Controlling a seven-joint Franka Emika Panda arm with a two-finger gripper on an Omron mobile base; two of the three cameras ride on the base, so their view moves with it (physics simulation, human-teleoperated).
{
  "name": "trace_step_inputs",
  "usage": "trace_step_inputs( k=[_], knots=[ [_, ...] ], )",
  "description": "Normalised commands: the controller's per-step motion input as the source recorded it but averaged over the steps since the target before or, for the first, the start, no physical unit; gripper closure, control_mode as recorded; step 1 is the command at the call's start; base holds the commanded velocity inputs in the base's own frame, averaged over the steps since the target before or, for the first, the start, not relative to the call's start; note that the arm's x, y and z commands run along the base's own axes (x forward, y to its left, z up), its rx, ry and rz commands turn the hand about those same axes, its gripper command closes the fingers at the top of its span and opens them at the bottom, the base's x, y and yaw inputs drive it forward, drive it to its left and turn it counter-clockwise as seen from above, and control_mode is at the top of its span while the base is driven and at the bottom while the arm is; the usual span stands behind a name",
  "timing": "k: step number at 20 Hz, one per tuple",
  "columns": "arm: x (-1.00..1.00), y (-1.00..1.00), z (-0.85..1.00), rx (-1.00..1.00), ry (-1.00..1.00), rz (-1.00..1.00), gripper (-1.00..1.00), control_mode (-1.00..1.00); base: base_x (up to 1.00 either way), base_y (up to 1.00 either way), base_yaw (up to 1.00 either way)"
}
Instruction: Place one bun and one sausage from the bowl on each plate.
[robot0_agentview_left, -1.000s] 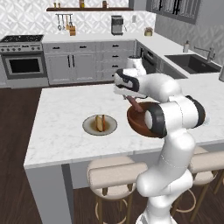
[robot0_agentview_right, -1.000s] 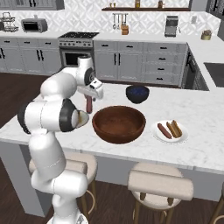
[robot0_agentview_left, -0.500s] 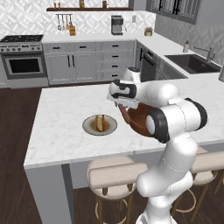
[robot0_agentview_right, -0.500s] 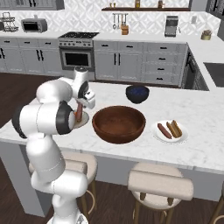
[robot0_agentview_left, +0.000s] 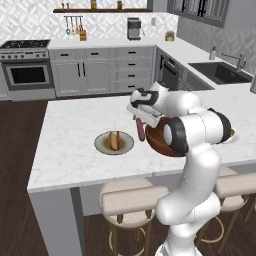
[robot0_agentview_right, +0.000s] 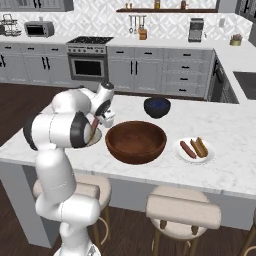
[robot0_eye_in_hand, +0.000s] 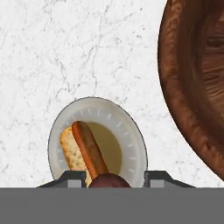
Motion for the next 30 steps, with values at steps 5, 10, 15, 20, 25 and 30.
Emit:
trace_step_inputs(
  k=[5,10,15,20,25,30],
  knots=[
    [0.34,0.53,-0.55,-0.03,-0.05,0.01,1.0,-1.0,0.0,0.0,0.0],
    [0.53,0.57,-0.22,-0.06,0.03,-0.01,1.0,-1.0,0.0,0.0,0.0],
    [0.66,-0.13,-0.22,0.0,0.01,0.01,1.0,-1.0,0.0,0.0,0.0],
    [0.53,0.05,-0.83,-0.01,-0.05,0.0,1.0,-1.0,0.0,0.0,0.0],
    [0.33,0.27,-0.82,-0.03,-0.04,0.0,1.0,-1.0,0.0,0.0,0.0],
    [-0.38,0.34,-0.03,-0.01,-0.26,-0.01,-1.0,-1.0,0.0,0.0,0.0]
  ],
)
